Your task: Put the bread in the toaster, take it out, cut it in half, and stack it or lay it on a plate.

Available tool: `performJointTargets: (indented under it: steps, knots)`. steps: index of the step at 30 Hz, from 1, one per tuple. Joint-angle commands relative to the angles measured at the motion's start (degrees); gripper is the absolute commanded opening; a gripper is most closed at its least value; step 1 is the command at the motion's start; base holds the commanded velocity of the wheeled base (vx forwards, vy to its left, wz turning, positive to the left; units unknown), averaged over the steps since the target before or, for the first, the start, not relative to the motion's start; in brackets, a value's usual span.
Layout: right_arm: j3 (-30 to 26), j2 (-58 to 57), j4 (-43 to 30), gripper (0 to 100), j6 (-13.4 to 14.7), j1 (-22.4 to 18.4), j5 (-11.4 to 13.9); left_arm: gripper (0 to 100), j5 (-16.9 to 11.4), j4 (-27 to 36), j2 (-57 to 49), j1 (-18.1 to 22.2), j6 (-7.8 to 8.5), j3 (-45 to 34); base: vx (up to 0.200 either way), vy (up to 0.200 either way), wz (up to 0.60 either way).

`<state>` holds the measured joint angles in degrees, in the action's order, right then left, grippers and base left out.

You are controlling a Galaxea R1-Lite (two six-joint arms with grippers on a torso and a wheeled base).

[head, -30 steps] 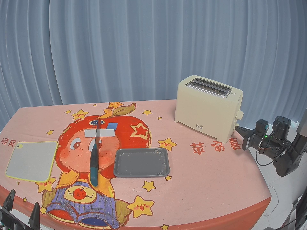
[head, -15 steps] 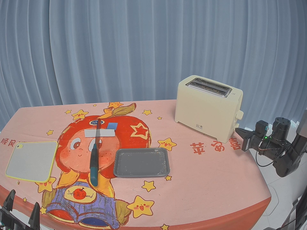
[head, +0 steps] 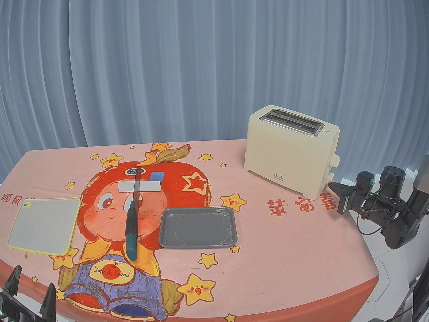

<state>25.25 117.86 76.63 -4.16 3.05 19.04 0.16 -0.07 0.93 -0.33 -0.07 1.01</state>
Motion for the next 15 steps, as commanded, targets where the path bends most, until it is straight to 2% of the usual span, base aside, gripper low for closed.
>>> performJointTargets:
  steps: [1,15]
  knots:
    - [-0.02,0.00,0.01,0,-0.06,-0.15,0.03,100,-0.07,-0.01,-0.14,-0.02,-0.01,-1.01,0.000,0.000,0.00]
    - [-0.90,-0.17,0.01,0,-0.06,0.38,0.03,100,0.02,-0.01,-0.14,0.07,-0.01,-1.01,0.000,0.000,0.00]
